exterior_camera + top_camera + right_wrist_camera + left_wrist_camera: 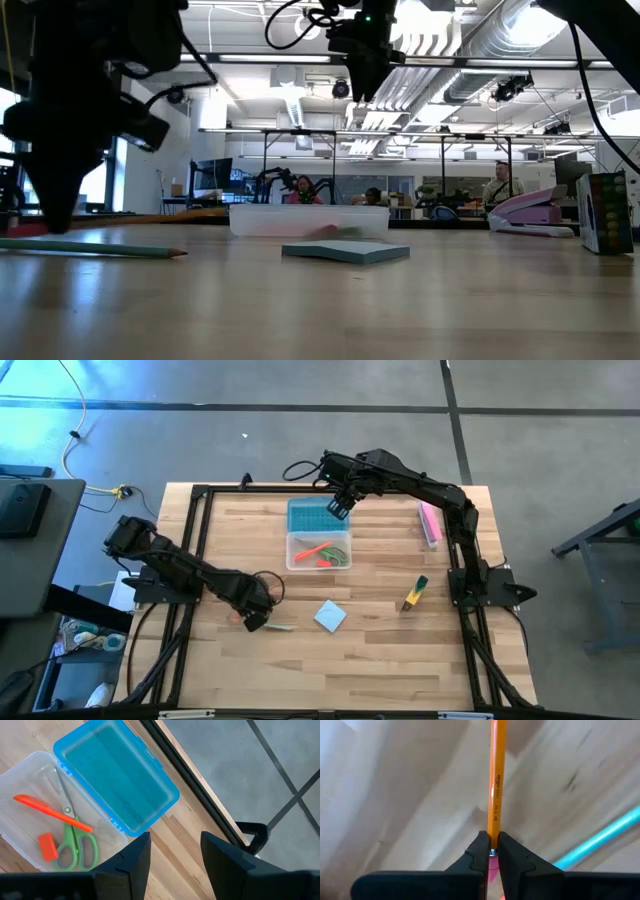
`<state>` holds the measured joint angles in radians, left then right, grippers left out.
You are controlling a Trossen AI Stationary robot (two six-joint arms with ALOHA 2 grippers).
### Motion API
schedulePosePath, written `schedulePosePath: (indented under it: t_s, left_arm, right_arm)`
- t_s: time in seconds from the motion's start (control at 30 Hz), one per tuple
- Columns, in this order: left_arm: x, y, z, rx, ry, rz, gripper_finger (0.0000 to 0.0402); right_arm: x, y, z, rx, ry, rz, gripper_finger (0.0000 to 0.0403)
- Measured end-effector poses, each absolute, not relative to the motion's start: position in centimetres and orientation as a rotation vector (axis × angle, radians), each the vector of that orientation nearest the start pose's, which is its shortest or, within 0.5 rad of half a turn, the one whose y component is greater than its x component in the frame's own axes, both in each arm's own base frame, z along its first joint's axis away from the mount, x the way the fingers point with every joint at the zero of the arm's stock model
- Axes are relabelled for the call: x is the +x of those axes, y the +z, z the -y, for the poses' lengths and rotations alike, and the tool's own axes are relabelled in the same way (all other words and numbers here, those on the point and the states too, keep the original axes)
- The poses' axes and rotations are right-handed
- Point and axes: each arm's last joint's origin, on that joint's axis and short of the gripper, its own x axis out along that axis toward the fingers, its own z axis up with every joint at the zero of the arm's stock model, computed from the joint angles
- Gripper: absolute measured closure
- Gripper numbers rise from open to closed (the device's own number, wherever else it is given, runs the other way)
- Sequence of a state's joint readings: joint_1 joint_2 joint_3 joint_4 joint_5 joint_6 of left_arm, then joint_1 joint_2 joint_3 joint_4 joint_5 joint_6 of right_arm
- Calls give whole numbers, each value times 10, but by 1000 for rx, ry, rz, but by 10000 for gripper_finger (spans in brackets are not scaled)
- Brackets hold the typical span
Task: Pack school essentials
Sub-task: Put the yellow pencil into the blue supply box
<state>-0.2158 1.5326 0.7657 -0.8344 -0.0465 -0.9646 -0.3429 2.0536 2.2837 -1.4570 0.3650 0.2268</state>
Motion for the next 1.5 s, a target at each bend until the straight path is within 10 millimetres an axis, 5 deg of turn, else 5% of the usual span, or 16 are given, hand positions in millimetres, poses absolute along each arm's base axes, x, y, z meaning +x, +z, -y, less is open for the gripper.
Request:
schedulePosePath:
  t_s: [0.33,0.9,1.5]
  left_arm:
    - [217,172,22,-494,585,-1340,386]
    - [234,228,-74,-416,441,-1170,386]
    - [284,227,-119,-412,400,-1191,385]
  right_arm:
    - [355,382,150,228,-821,-1098,240]
    - [337,403,147,373,-955,-967,240]
    - [334,403,152,436,-1021,-926,240]
